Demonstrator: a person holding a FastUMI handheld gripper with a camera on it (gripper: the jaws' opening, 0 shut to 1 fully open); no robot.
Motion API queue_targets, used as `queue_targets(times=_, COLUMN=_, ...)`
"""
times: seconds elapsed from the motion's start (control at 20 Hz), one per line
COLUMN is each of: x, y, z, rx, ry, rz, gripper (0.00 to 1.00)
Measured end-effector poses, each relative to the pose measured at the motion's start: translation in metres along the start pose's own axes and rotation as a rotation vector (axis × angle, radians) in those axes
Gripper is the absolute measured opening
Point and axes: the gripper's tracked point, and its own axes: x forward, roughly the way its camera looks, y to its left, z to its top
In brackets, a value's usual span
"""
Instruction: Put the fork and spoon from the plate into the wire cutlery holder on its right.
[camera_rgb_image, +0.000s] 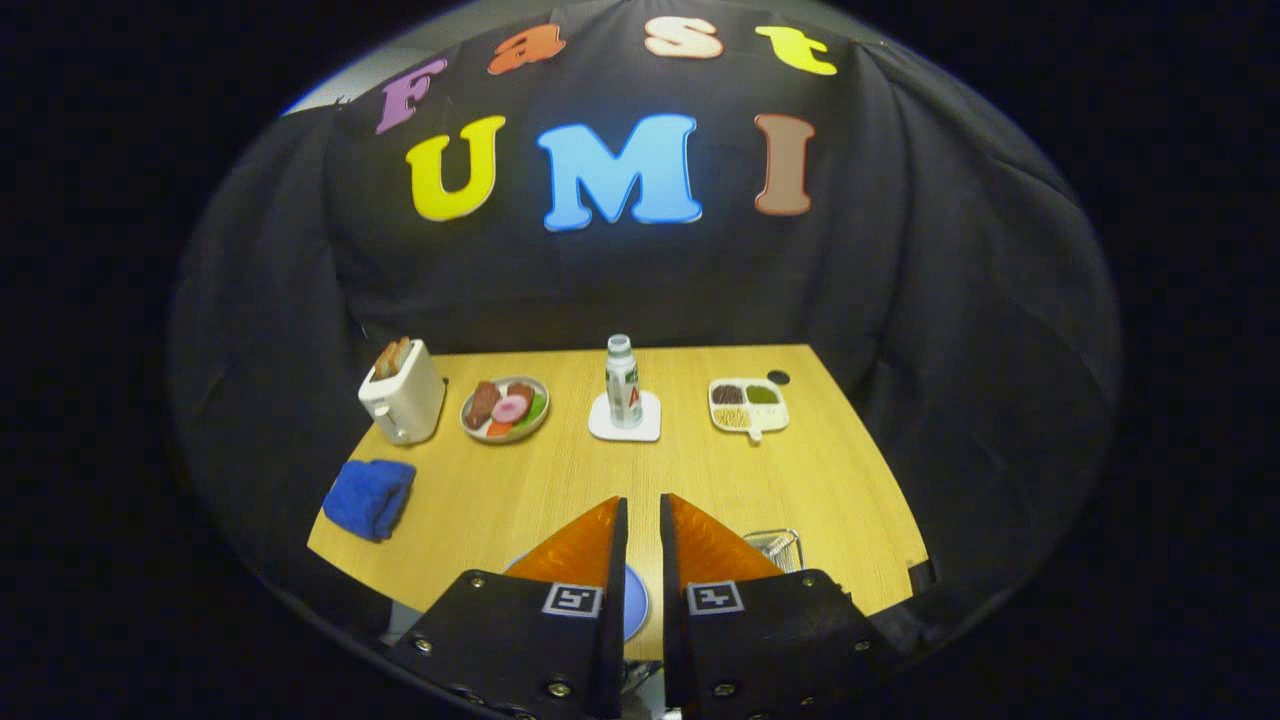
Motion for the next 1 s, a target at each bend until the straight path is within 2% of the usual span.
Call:
queue_targets(times=0.3, x=-0.028, y=0.030, z=0.054, rx=-0.089, ry=-0.321, rz=0.004, gripper=0.17)
queue_targets(times=0.45, x=-0.030, y=0.056, z=0.072, rx=-0.110, ry=-0.403, rz=0.013, gripper=0.17)
queue_targets(times=0.55, x=-0.031, y=0.058, z=0.085, rx=-0.122, ry=-0.469, rz=-0.038, gripper=0.17)
queue_targets(times=0.65, x=-0.033, y=0.067, z=0.085, rx=-0.161, ry=-0.509, rz=-0.067, gripper=0.17)
queue_targets(times=0.75, x=-0.032, y=0.070, z=0.071, rx=-0.225, ry=-0.494, rz=-0.075, gripper=0.17)
queue_targets(times=0.85, x=-0.027, y=0.086, z=0.070, rx=-0.246, ry=-0.496, rz=-0.038, gripper=0.51)
queue_targets(times=1.0, x=-0.015, y=0.106, z=0.068, rx=-0.160, ry=-0.519, rz=0.013, gripper=0.99)
